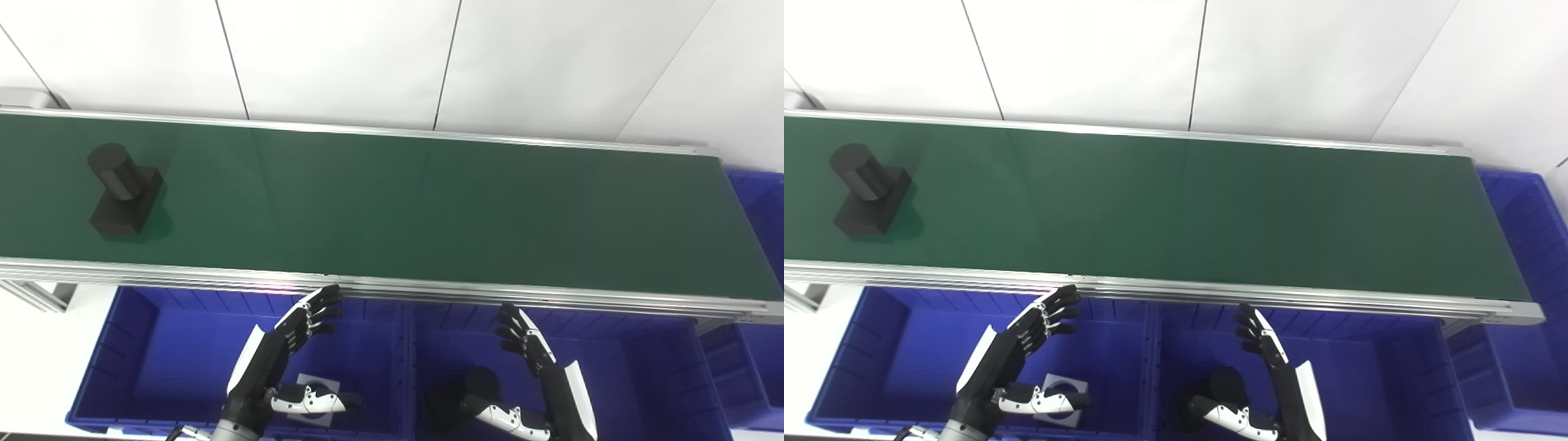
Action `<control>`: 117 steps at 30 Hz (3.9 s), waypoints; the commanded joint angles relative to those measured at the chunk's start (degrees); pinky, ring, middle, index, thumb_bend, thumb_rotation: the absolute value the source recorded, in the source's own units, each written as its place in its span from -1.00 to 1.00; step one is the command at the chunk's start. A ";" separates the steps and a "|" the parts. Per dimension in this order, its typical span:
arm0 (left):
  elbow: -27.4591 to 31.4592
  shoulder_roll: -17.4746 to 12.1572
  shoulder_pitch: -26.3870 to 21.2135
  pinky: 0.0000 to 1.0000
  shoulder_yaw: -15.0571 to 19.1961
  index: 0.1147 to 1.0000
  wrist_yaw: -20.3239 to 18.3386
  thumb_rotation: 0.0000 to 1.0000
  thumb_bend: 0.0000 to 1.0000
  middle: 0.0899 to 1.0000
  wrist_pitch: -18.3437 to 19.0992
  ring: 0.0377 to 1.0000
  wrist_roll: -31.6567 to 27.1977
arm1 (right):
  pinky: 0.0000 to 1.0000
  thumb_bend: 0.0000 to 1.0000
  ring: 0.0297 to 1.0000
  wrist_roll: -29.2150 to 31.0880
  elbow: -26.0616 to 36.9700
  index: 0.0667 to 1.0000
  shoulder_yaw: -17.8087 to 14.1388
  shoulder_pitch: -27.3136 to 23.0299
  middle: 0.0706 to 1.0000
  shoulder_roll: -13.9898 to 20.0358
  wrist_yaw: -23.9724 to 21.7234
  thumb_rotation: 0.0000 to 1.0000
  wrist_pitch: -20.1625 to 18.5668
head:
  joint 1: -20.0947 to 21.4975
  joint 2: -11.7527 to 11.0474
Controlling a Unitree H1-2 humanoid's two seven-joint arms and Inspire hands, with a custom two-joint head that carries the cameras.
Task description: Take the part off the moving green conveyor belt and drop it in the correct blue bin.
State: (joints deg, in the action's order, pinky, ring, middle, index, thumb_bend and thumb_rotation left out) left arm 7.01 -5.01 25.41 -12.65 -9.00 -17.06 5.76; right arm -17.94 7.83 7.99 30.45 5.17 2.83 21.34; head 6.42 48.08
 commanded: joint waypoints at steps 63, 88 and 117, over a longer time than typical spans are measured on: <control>-13.95 4.42 -6.41 0.21 -3.82 0.46 7.03 -1.00 0.93 0.53 -9.83 0.40 4.40 | 0.47 0.57 0.56 0.58 14.32 0.76 -0.33 -22.21 0.63 4.46 0.36 -0.07 -9.45 | -13.78 -17.24; -12.57 3.59 -5.08 0.19 -4.41 0.47 7.63 -0.91 0.94 0.51 -9.80 0.37 4.68 | 0.40 0.68 0.52 -10.22 9.79 0.73 6.35 -43.02 0.62 -1.22 -11.22 -0.04 -30.80 | -10.28 -16.78; -12.21 2.90 -4.86 0.14 -4.54 0.40 7.57 -0.87 0.95 0.48 -9.77 0.33 3.38 | 0.41 0.77 0.53 -12.33 -4.17 0.74 11.34 -53.04 0.63 -6.47 -12.77 0.00 -35.43 | -7.28 -15.79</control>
State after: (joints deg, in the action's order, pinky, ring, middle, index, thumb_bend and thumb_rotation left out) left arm -6.69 -1.88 20.58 -17.04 -2.12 -24.31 9.49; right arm -30.40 3.15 18.98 -19.96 -0.15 -10.14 -13.60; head -0.80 32.25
